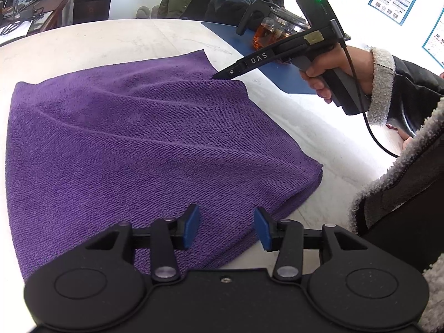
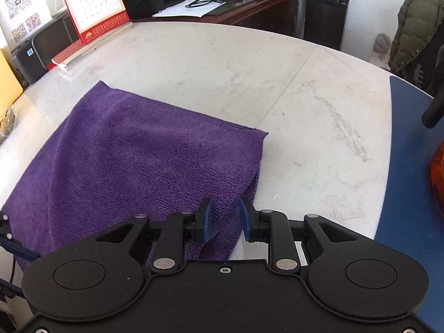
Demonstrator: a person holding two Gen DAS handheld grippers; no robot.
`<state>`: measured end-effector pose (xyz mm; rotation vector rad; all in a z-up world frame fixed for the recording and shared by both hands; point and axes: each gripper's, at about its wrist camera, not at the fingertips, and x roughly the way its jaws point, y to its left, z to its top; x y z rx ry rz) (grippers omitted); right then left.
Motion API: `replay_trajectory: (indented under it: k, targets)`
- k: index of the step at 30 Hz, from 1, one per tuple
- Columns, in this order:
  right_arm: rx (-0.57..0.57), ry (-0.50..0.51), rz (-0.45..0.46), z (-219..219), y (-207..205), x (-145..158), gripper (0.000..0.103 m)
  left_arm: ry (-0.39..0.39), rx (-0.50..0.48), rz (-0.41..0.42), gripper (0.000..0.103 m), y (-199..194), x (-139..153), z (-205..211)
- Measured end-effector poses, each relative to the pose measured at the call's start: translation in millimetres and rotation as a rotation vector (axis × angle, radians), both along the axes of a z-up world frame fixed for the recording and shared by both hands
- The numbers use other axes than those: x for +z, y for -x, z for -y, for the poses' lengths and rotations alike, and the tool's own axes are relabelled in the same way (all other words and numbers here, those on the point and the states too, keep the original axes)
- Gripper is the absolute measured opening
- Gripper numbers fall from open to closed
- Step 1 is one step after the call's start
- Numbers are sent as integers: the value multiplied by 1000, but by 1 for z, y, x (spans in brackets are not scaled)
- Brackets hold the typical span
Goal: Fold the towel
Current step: 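Pinch the folded purple towel edge with the right gripper while the left tool hovers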
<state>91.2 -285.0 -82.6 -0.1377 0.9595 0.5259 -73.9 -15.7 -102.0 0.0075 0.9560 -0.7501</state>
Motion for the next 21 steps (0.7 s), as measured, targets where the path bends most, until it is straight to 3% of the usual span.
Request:
replay_trajectory:
  k: [4, 6, 17, 21]
  targets:
    - [60, 45, 37, -11, 2, -2, 22, 2, -3, -6, 43, -1, 0, 0]
    - [84, 74, 58, -15, 4, -2, 5, 5, -3, -11, 43, -1, 0, -1]
    - [160, 209, 159, -19, 2, -2, 4, 1, -8, -28, 43, -1, 0, -3]
    - [128, 211, 173, -15, 5, 2, 8, -14, -17, -28, 43, -1, 1, -1]
